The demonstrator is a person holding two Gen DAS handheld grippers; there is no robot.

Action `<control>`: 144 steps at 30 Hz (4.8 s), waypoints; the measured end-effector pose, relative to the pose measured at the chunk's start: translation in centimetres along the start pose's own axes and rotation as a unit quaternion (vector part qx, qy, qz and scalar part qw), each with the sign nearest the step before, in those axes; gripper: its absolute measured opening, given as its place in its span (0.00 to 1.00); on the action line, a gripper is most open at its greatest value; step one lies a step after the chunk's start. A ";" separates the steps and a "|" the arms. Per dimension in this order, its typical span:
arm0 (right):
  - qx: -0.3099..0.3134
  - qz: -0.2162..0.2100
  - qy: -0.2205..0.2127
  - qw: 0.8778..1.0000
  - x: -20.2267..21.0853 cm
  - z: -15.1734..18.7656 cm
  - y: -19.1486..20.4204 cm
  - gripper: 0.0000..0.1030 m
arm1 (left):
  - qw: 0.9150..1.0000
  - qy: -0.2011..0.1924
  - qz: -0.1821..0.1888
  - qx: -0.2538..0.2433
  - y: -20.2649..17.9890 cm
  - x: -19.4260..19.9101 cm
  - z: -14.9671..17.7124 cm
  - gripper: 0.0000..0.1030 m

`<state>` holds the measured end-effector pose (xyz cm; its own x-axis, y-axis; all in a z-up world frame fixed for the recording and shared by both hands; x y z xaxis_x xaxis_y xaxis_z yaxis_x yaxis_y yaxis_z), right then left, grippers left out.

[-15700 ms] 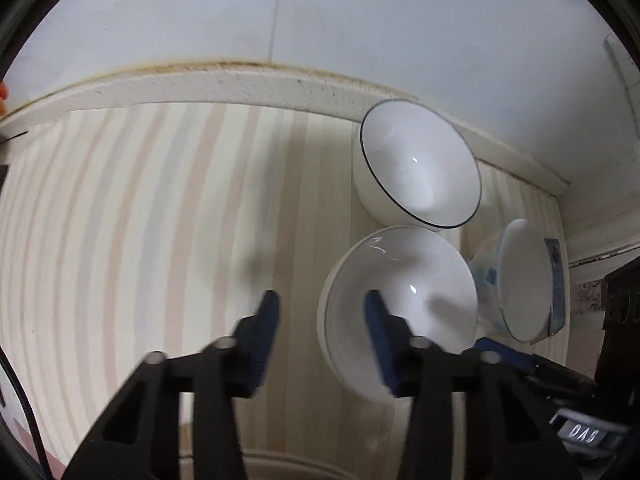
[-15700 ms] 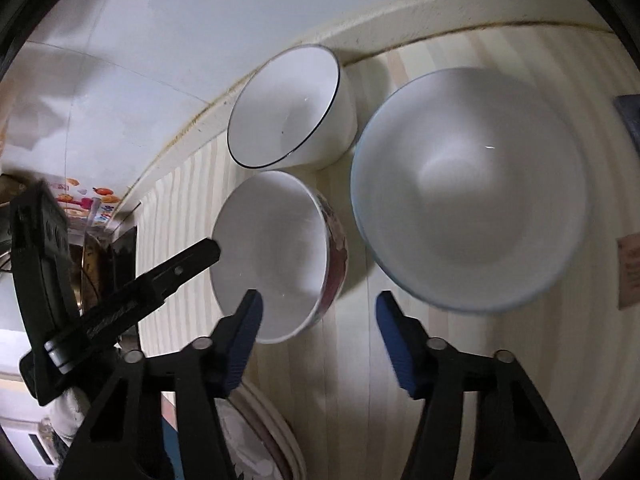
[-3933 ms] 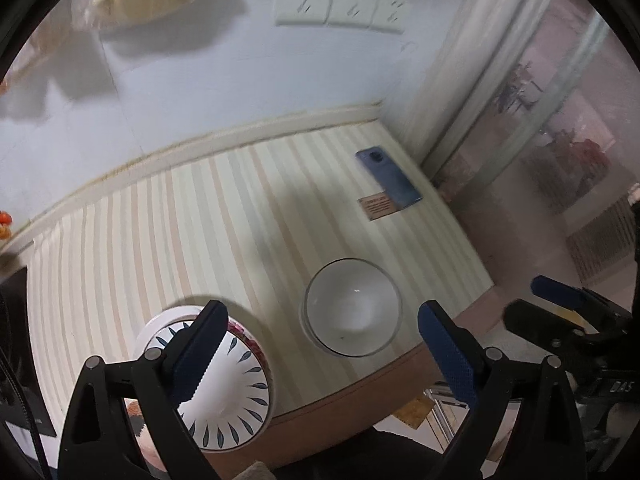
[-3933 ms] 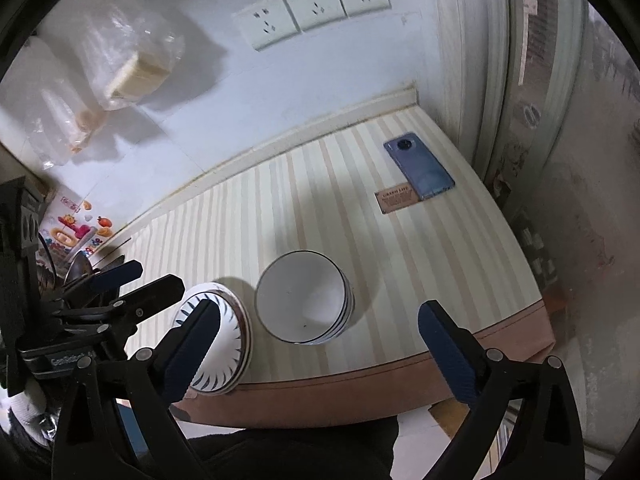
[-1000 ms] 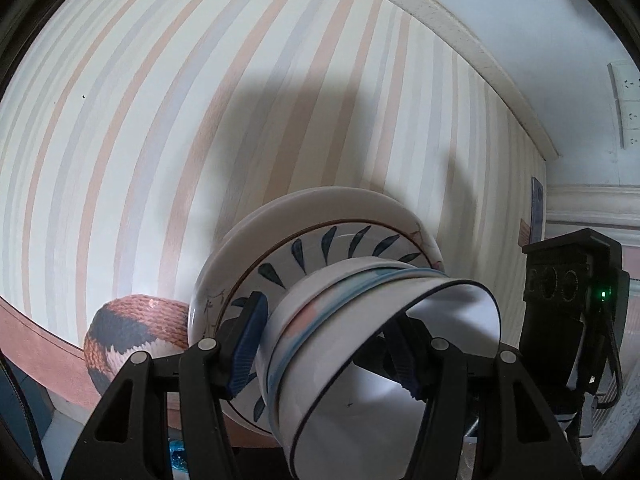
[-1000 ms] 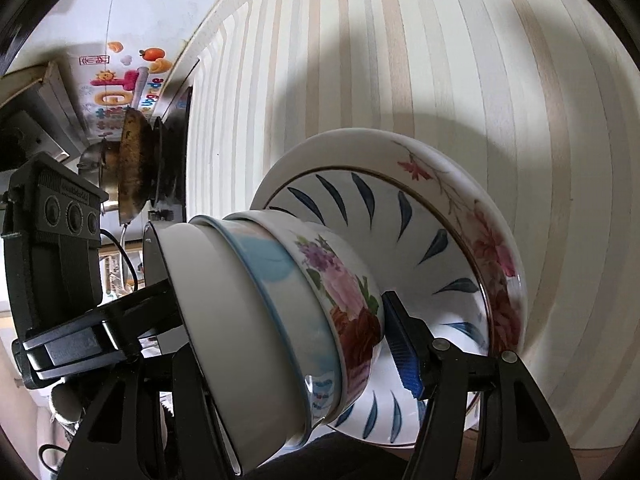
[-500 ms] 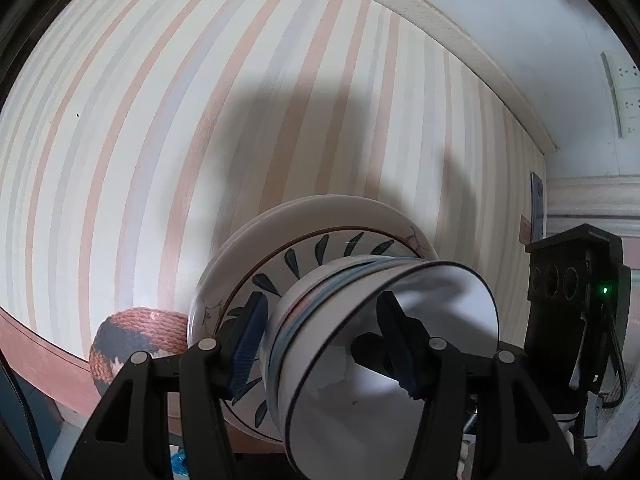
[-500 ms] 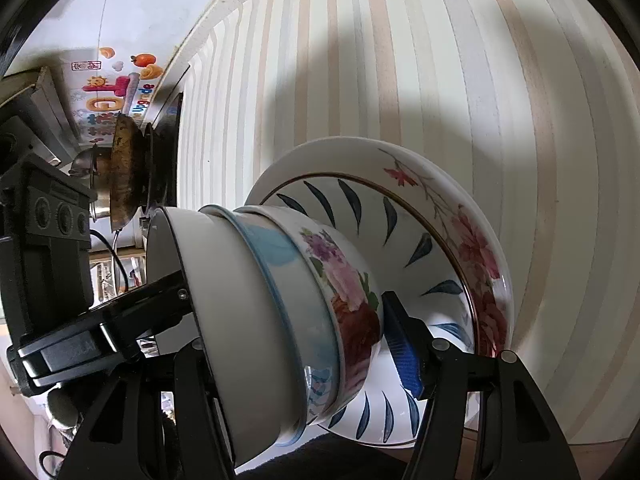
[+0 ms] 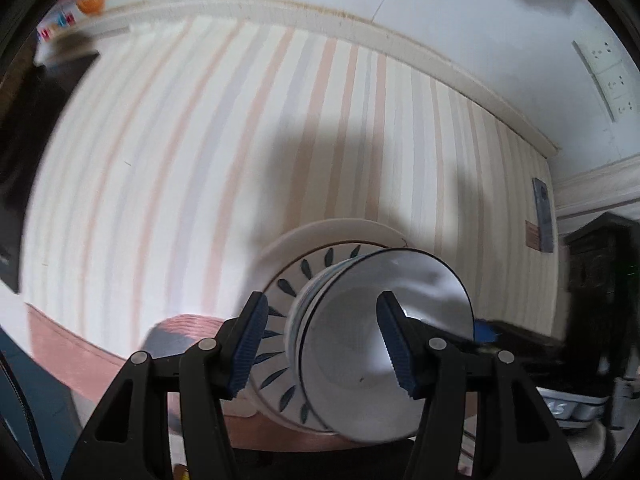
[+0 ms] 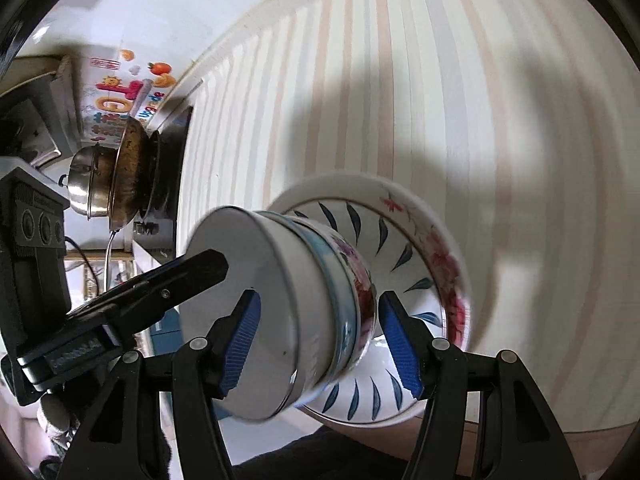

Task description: Organize plates and bowls

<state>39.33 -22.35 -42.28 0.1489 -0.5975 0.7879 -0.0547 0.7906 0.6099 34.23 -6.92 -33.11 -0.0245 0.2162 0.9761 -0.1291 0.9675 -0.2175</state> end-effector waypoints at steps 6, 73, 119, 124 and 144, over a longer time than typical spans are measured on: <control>0.036 0.075 -0.080 0.993 5.6 2.2 3.1 0.93 | 0.998 -0.048 -0.024 -0.018 -0.1 3.4 1.6 0.68; 0.075 0.227 -0.380 0.893 20.0 39.3 21.6 0.99 | 0.938 -0.332 -0.079 -0.055 3.3 24.8 32.0 1.00; 0.069 0.235 -0.362 0.899 18.7 38.1 20.4 0.99 | 0.942 -0.319 -0.085 -0.063 3.6 23.9 31.3 1.00; 0.068 0.235 -0.361 0.900 18.6 38.1 20.3 0.99 | 0.943 -0.316 -0.085 -0.061 3.4 23.6 31.5 1.00; 0.067 0.235 -0.358 0.901 18.2 38.1 19.9 0.99 | 0.944 -0.313 -0.085 -0.063 3.2 23.1 31.4 1.00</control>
<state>3.38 -22.58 -12.51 -0.5939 -0.1718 0.7859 -0.0712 0.9843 0.1614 2.13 -2.97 -11.14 -0.5999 -0.0249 0.7997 -0.0659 0.9977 -0.0183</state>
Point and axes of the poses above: each gripper's, at about its wrist camera, not at the fingertips, and x roughly against the way its jaws point, y to its left, z to its underside, the point moved 5 cm from there along -x, roughly the way its jaws point, and after that the axes turned 9 degrees about y, right-handed, at the moved point
